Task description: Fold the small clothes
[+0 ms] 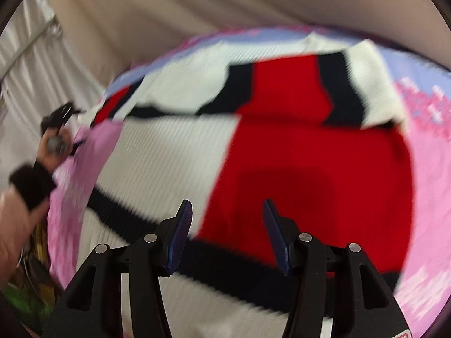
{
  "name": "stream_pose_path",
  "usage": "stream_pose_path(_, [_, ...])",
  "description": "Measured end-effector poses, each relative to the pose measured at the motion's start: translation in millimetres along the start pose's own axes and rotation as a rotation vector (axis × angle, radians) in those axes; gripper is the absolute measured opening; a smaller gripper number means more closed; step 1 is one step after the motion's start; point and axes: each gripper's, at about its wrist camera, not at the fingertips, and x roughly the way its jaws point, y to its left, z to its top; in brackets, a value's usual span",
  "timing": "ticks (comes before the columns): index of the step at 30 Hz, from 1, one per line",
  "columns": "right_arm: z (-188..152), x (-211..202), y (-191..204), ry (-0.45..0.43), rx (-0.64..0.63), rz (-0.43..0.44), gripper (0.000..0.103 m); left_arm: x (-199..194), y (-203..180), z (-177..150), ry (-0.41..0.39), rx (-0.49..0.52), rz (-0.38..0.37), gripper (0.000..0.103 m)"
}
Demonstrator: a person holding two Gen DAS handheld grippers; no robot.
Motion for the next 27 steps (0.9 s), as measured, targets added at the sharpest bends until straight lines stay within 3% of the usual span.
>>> stream_pose_path(1, [-1,4,5,0.012,0.005,0.008,0.052,8,-5,3,0.027,0.023,-0.008,0.04])
stream_pose_path(3, [-4,14,8,0.035,0.017,0.025,0.052,18,-16,3,0.056,0.051,0.024,0.004])
stream_pose_path(6, [-8,14,12,0.028,0.014,0.025,0.052,5,-58,-6,0.011,0.175,0.023,0.004])
stream_pose_path(8, [-8,11,8,0.008,0.02,0.018,0.052,-30,-112,-31,-0.058,0.344,-0.036,0.003])
stream_pose_path(10, [-6,9,-1,-0.013,0.041,0.018,0.053,-64,-164,-70,-0.078,0.494,-0.141,0.003])
stream_pose_path(13, [-1,0,-20,-0.036,0.08,0.001,0.053,-102,-240,-170,0.018,0.707,-0.332,0.004])
stream_pose_path(15, [2,-10,-38,-0.065,0.125,-0.011,0.053,-109,-261,-233,0.091,0.806,-0.393,0.004])
stream_pose_path(16, [3,-14,-46,-0.082,0.144,-0.017,0.053,-107,-267,-276,0.165,0.855,-0.424,0.005])
stream_pose_path(19, [2,-27,-73,-0.122,0.188,-0.057,0.054,-82,-249,-383,0.352,0.946,-0.408,0.008])
stream_pose_path(21, [0,-33,-93,-0.129,0.219,-0.08,0.055,-58,-221,-430,0.455,0.946,-0.342,0.032])
stream_pose_path(24, [1,-41,-117,-0.14,0.243,-0.099,0.056,-52,-187,-437,0.48,0.844,-0.31,0.049])
stream_pose_path(27, [16,-45,-125,-0.164,0.218,-0.1,0.062,-63,-158,-394,0.399,0.669,-0.289,0.075])
